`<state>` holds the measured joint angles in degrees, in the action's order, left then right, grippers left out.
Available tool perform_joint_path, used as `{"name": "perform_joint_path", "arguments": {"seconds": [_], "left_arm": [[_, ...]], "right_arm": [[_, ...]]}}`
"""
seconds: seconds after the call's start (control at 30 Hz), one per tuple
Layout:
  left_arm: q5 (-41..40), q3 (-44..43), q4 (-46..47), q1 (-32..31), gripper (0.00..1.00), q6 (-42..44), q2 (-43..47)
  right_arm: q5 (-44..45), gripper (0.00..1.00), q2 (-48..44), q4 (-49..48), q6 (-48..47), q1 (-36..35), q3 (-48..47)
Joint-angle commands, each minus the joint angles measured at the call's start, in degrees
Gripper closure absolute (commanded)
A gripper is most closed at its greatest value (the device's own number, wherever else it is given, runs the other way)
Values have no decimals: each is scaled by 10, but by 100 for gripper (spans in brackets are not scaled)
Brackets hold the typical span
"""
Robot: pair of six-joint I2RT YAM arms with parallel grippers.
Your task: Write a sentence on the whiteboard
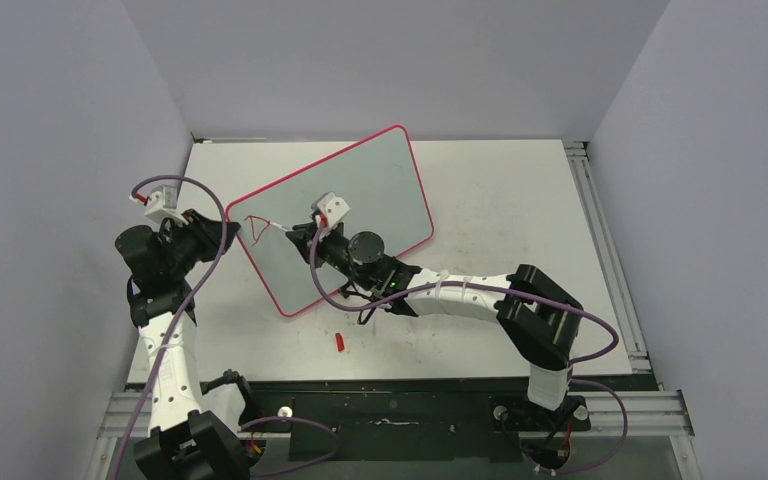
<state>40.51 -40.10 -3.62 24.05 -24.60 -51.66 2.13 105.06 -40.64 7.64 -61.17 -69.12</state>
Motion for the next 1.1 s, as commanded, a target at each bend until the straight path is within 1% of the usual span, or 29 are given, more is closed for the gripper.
{"name": "perform_joint_path", "arguments": {"seconds": [0.0,0.2,0.6,1.07], "left_arm": [[10,-4,3,-6,82,8,-2],[10,-4,3,-6,82,7,-1],[11,-4,2,-6,82,7,-1],[12,-3,4,-6,82,6,1]], "right_arm": [[25,95,0,-34,6,3,-15],[45,95,-5,-38,5,3,-4],[47,95,-8,-31,11,1,14],[65,95,-23,-23,10,-18,50]]}}
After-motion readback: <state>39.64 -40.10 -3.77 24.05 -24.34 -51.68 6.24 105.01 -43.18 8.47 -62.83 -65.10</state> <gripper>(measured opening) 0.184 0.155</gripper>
